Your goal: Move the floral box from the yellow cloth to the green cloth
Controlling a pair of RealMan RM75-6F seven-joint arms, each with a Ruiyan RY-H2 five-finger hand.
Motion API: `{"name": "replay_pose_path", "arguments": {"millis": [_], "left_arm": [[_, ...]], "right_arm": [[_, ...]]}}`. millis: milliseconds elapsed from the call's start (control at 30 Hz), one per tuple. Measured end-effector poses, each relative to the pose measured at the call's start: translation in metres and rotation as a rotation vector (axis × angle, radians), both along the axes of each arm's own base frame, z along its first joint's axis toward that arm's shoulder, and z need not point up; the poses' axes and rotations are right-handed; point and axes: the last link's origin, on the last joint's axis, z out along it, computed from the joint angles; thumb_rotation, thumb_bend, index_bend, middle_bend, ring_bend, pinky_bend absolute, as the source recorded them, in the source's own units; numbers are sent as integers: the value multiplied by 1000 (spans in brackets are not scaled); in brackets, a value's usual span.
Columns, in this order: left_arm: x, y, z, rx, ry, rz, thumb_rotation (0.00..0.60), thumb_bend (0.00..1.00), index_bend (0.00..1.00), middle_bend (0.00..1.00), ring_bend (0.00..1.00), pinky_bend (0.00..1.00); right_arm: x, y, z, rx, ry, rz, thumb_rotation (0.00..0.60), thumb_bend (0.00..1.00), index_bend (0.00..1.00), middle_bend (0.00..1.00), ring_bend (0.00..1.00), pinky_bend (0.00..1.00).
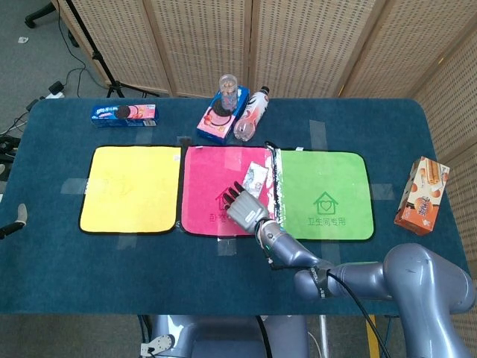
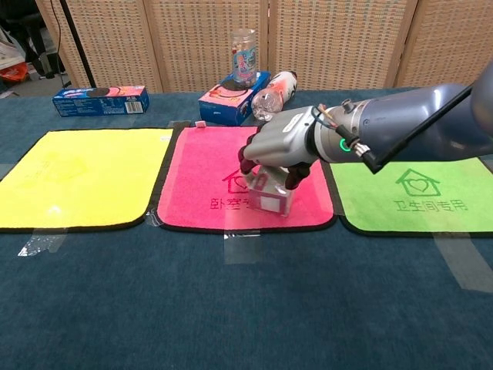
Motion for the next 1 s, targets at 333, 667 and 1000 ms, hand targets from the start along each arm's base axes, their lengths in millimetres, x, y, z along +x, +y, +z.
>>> {"name": "replay_pose_path", "arguments": {"millis": [333,667,1000], "left_arm": [[4,-1,-5,-17,7,-12,600,517,0,0,0,0],[7,-2,-7,-22,12,-18,600,517,0,0,0,0],[8,-2,-8,-24,15,-22,600,517,0,0,0,0]], "right_arm": [[-33,-13,24,-69,88,-96,600,1000,304,148,0,0],[-74,-29,49,-133,137,-236,600,1000,305,150,0,0],[-117,-34,75,-158,189,-379,600,1000,305,152,0,0]]}}
